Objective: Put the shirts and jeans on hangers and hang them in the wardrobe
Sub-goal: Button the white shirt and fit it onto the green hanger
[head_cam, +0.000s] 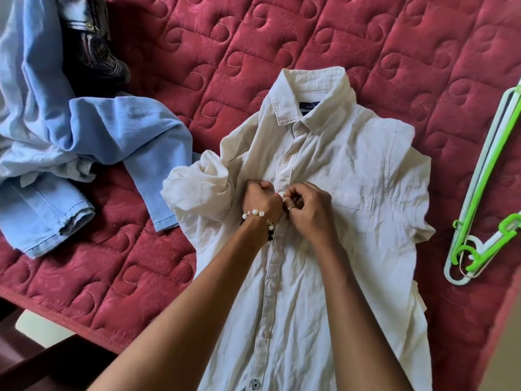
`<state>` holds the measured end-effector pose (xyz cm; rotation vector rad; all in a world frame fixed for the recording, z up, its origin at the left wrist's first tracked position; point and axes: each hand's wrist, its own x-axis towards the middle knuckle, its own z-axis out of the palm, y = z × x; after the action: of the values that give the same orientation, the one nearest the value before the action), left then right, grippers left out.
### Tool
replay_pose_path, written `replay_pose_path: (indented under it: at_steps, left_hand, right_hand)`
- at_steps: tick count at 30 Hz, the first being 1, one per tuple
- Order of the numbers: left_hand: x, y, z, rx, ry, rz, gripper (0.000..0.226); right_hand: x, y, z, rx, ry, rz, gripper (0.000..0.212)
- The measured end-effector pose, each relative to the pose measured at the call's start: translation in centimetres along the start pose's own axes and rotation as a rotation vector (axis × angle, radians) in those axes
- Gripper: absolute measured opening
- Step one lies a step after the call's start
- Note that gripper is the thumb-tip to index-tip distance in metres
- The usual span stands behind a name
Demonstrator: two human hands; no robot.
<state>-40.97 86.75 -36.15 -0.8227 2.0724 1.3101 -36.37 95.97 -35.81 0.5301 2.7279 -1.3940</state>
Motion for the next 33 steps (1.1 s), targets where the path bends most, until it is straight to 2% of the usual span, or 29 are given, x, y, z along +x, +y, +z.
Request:
replay_pose_path:
  at_steps: [1,3,4,6,8,11,16,20,23,26,28,31,33]
  left_hand:
    - [0.1,0.2,0.0,0.015,-0.001,-0.015,0.021]
    - [0.2,0.3,-0.1,-0.001,-0.009,-0.028,0.020]
    - [0.0,0.2,-0.2,-0.034,-0.017,-0.017,0.021]
    - [-1.1,-0.1,-0.4,-0.067,-0.028,0.068,0.027]
    - [-1.9,-0.5,-0.5,0.064,0.013,0.299,0.030]
    - [-1.8,-1.0,-0.4,0.278,0.082,0.569,0.037]
    - [-1.1,-1.6,-0.6,0.299,0.075,0.661,0.042]
    - [-0.7,-1.8,-0.6,0.388,0.053,0.682,0.035]
    - [-0.3,-1.6,-0.8,0.410,0.009,0.670,0.032]
    - [-0.1,-0.6,-1.7,0.330,-0.056,0.612,0.023]
    - [0.2,-0.1,-3.0,0.386,0.021,0.664,0.027]
    - [1.4,-0.5,-5.9,0.596,0.207,0.727,0.041]
    - [2.0,-1.4,-7.4,0.775,0.220,0.741,0.054]
  right_hand:
    - [-0.2,-0.2,0.1,-0.058,0.039,-0.095,0.007]
    - [-0.6,-0.1,0.7,-0.063,0.096,-0.121,0.005]
    - [-0.8,0.0,1.0,-0.013,0.112,-0.044,0.006]
    - [-0.7,0.1,1.3,0.166,0.088,0.248,0.006]
    - [-0.2,0.0,1.2,0.347,0.016,0.521,0.007]
    - [0.7,-0.2,0.6,0.467,-0.077,0.645,0.019]
    - [1.1,-0.8,-0.6,0.598,-0.175,0.656,0.023]
    - [1.0,-0.7,-0.4,0.462,-0.216,0.642,0.019]
    - [0.2,-0.5,0.5,0.176,-0.050,0.501,0.003]
    - [-1.4,-0.3,0.6,0.085,0.196,0.381,0.017]
    - [-2.2,0.0,0.4,0.071,0.292,0.331,0.024]
    - [-2.6,0.9,-0.3,-0.032,0.349,0.267,0.032]
    - [-2.9,1.6,-1.4,-0.125,0.353,0.283,0.035]
